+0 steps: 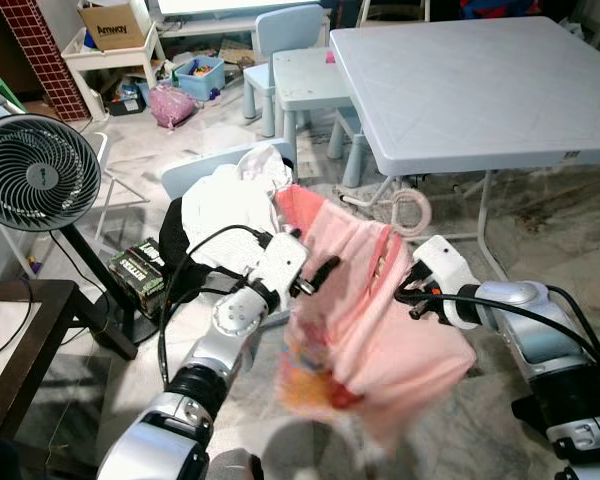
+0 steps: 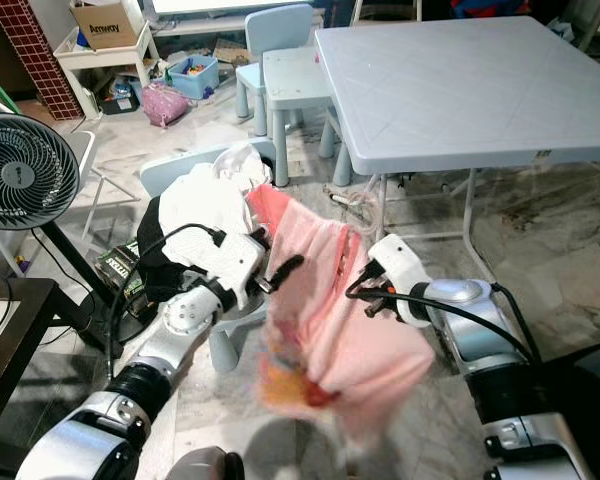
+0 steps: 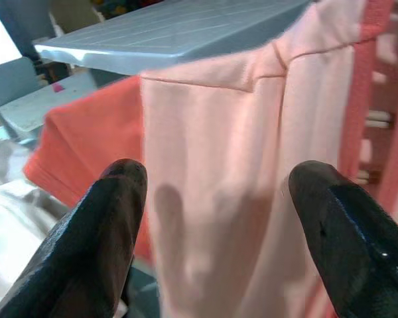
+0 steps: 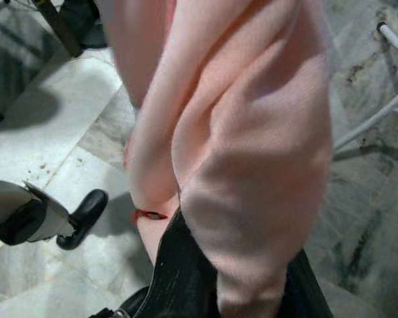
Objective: Hang hanger
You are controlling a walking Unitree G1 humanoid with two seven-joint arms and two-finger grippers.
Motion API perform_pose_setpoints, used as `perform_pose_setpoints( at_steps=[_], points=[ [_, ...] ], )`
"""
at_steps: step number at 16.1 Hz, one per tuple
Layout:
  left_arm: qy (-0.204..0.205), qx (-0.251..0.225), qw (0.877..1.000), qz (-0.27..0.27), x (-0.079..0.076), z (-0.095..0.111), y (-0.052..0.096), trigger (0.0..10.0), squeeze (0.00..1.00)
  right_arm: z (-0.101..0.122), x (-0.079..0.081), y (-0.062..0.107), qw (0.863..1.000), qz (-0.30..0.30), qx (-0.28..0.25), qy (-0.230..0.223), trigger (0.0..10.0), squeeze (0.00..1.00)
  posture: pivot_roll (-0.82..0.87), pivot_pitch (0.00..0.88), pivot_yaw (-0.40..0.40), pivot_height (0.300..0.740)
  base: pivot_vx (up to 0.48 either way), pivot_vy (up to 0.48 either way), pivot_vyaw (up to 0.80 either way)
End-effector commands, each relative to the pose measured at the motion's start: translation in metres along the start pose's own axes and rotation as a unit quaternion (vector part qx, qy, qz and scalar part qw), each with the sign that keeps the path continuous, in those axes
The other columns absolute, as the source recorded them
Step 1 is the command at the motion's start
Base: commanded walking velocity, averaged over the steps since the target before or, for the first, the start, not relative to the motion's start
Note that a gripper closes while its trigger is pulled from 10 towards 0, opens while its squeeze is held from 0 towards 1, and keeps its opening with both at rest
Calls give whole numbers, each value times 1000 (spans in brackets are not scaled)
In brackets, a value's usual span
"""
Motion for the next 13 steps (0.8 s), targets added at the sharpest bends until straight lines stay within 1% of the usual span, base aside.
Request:
perform_pose_setpoints(
  at_steps=[1,2,3,4,5,6,7,8,10,11,13],
  points=[
    [3,-5,1000,-11,-3,2,0,10000,0,25,4,7,999,11,-39,14,10000,0,-107,0,38,740,0,0,0],
    [12,-13,1000,-19,-6,5,-2,10000,0,27,7,7,999,15,-40,22,10000,0,-108,0,39,740,0,0,0],
    [24,-19,999,-29,-8,7,-4,10000,0,29,12,6,999,23,-38,17,10000,0,-107,0,41,740,0,0,0],
    [28,-20,999,-32,-10,7,-5,10000,0,30,18,7,999,25,-37,6,10000,0,-107,0,41,740,0,0,0],
    [36,-18,998,-46,-13,6,-5,10000,78,32,28,9,998,41,-39,9,10000,0,-108,0,43,740,0,0,0],
    [33,-16,998,-48,-14,6,-5,10000,110,33,34,11,998,55,-40,13,10000,0,-110,0,46,740,0,0,0],
    [27,-18,999,-36,-11,7,-6,10000,4,35,42,15,996,81,-41,15,10000,0,-111,0,47,740,0,0,0],
    [28,-19,999,-33,-10,8,-6,10000,0,34,45,17,995,86,-39,18,10000,0,-111,0,47,740,0,0,0],
    [30,-17,999,-25,-8,9,-9,10000,0,33,56,23,993,108,-35,22,10000,0,-112,0,48,740,0,0,0],
    [28,-16,999,-17,-6,9,-9,10000,0,32,61,25,992,118,-34,23,10000,0,-113,0,48,740,0,0,0],
    [28,-5,1000,9,0,8,-11,10000,0,33,66,27,991,125,-36,19,10000,0,-113,0,49,740,0,0,0]
  ],
)
Point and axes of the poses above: a point about 5 cm out from each wrist's last joint towards the gripper, its own y axis pointing back from the gripper into the wrist, its own z axis along the axis of the wrist's last joint, x = y × z, the point moved 1 cm from there along -y, pointing out of the wrist towards the gripper, and after that the axes turned 8 degrees about -y, right-handed, at the moved point
